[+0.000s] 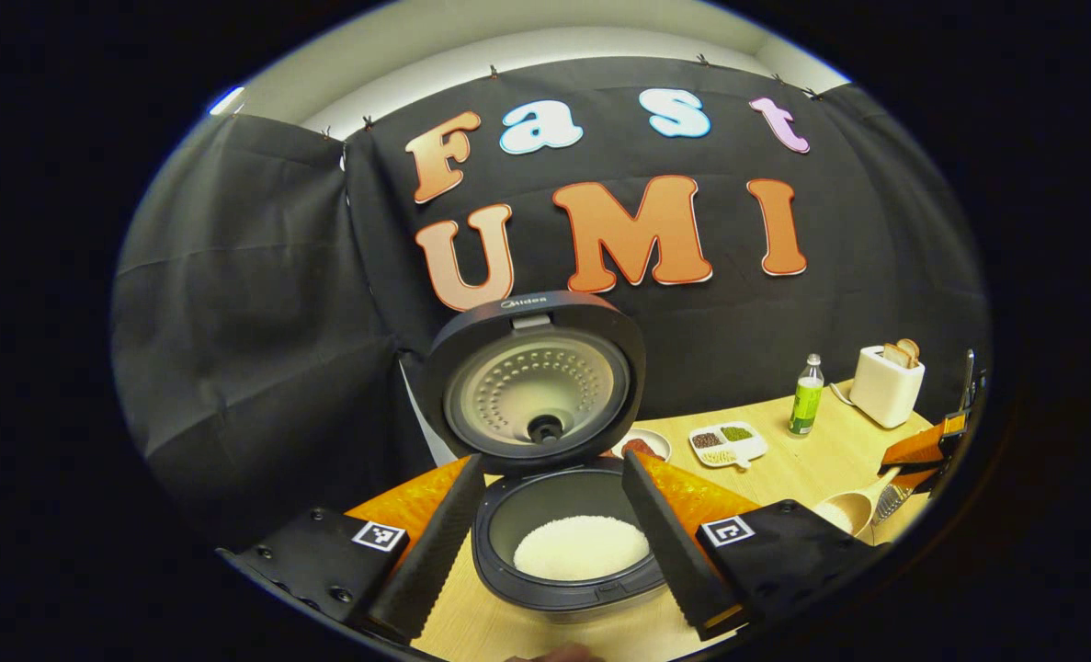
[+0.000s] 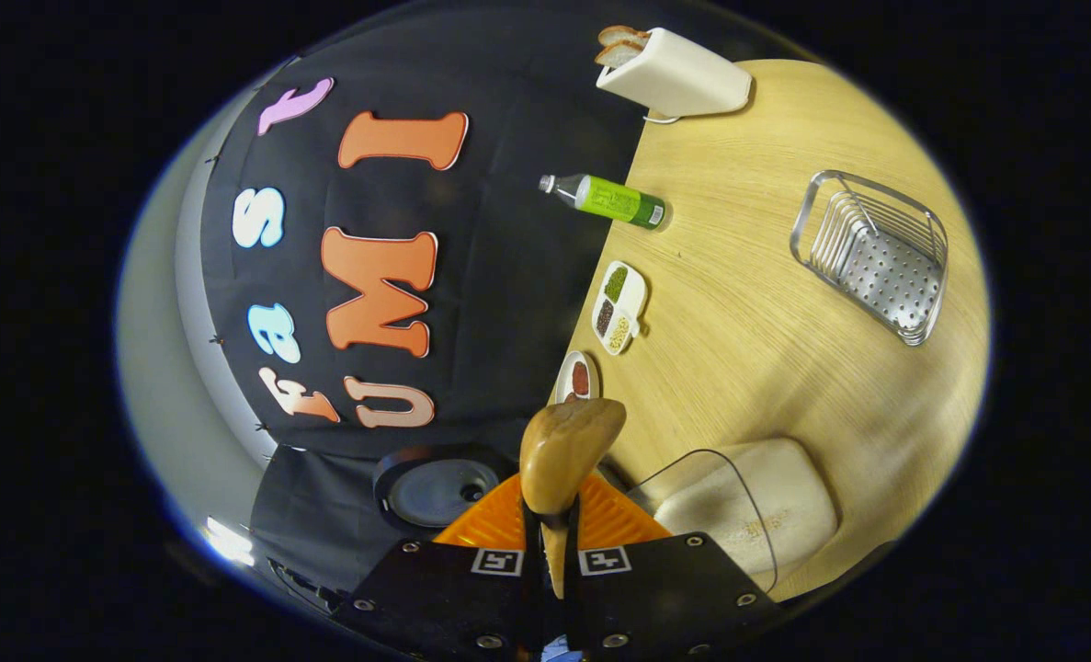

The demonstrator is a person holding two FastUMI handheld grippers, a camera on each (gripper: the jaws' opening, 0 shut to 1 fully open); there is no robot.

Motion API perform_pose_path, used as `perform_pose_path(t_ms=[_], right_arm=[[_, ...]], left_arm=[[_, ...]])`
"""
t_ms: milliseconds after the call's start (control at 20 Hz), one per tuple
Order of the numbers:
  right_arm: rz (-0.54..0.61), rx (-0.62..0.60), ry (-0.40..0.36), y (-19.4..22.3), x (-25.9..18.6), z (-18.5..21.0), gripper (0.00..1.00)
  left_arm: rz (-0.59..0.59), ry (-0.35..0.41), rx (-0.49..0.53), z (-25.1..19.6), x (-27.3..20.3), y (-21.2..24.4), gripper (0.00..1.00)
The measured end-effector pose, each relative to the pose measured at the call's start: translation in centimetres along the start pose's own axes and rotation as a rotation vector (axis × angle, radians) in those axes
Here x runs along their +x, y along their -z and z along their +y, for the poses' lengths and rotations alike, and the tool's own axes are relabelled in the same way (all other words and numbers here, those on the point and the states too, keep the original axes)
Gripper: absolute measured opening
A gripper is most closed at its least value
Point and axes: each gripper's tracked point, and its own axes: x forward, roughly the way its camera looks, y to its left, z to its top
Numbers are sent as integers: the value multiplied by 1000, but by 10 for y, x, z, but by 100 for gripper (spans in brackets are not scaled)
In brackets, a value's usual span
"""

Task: Close the left gripper, press the button to open the rice cooker; take a wooden spoon from the chopstick holder with the right hand, scoop a spoonful of rice and pour it into the rice cooker, then put the wooden spoon back into the chopstick holder.

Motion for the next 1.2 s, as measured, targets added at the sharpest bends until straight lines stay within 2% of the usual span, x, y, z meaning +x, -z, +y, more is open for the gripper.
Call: perform_pose_path(t_ms=[50, 250, 300, 350, 400, 700, 750, 800, 1000, 1050, 1150, 1200], right_arm=[[16, -9, -9, 0, 4, 8, 8], [97, -8, -65, 9, 26, 46, 8], [119, -3, -78, 12, 34, 53, 8], [140, -5, -84, 15, 42, 59, 8], [161, -6, -94, 19, 49, 67, 8], [254, -14, -119, 49, 96, 101, 8], [271, -18, -117, 52, 101, 103, 8], [282, -24, -123, 58, 107, 109, 8], [307, -34, -134, 74, 134, 125, 8], [302, -49, -125, 78, 140, 126, 8], [291, -104, -102, 84, 157, 128, 8], [286, -135, -95, 88, 164, 128, 8]], left_arm=[[-19, -13, 8, 1, -3, -5, 95], [-84, -80, 18, 13, -20, -26, 95], [-93, -102, 17, 20, -24, -29, 100], [-97, -121, 10, 24, -29, -29, 100], [-100, -142, 5, 30, -33, -28, 95], [-70, -244, -26, 68, -53, -11, 94], [-57, -250, -33, 71, -54, -7, 94], [-43, -246, -46, 70, -58, -2, 100], [-15, -270, -47, 83, -63, 9, 100], [-14, -281, -48, 89, -63, 9, 94], [-7, -294, -53, 96, -61, 13, 94], [-2, -297, -57, 97, -62, 15, 100]])
